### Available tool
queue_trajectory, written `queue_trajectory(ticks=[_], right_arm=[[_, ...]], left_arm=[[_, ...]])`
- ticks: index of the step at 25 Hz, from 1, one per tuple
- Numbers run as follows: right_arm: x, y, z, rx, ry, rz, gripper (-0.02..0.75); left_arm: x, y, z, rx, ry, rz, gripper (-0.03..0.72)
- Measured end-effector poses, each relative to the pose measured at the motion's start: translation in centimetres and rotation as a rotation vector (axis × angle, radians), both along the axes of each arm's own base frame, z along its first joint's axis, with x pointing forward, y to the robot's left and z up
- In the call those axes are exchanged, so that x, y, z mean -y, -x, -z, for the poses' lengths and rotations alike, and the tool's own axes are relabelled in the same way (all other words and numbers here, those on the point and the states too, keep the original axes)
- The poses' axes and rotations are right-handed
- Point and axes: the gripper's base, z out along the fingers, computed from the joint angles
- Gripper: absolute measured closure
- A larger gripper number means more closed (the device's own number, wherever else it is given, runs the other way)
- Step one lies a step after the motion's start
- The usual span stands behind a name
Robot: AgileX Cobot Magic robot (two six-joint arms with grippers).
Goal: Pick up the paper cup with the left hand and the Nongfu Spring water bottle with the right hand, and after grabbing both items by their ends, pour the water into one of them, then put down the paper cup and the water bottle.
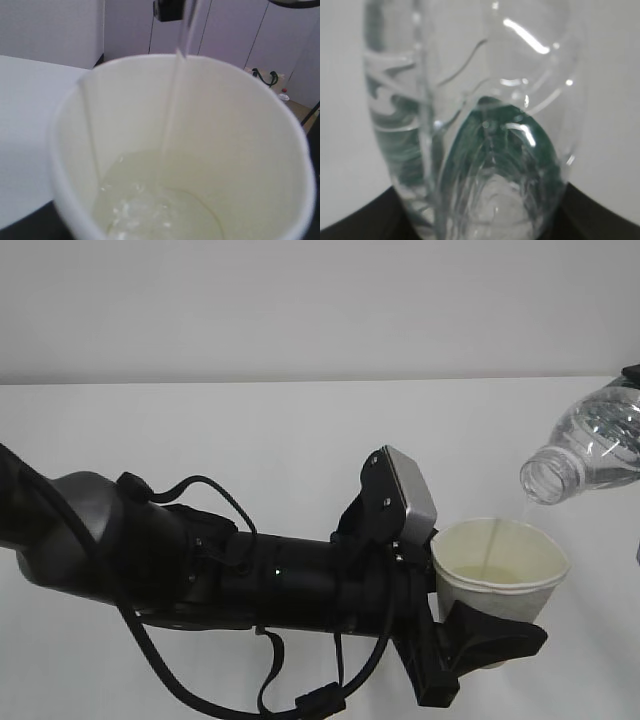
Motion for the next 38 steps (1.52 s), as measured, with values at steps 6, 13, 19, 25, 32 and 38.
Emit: queue_trajectory(ticks=[6,13,19,25,32,38], right_arm=[[0.00,0.00,0.00,0.001,0.003,0.000,0.318],[0.00,0.00,0.00,0.005,0.016,-0.002,0.318],[0.00,0.00,0.00,0.005,0.017,-0.002,0.318],[0.00,0.00,0.00,0.005,0.018,-0.003,0.318],[-0.01,0.00,-0.01,0.007,0.020,-0.004,0.318],[-0.01,0.00,-0.01,0.008,0.022,-0.004,0.318]], left_arm=[[0.00,0.00,0.00,0.000,0.000,0.000,0.235],[0.00,0.00,0.00,0.000,0.000,0.000,0.234],[0.00,0.00,0.00,0.000,0.000,0.000,0.235],[0.00,0.00,0.00,0.000,0.000,0.000,0.235],[0.00,0.00,0.00,0.000,0.000,0.000,0.235],[0.00,0.00,0.00,0.000,0.000,0.000,0.235]])
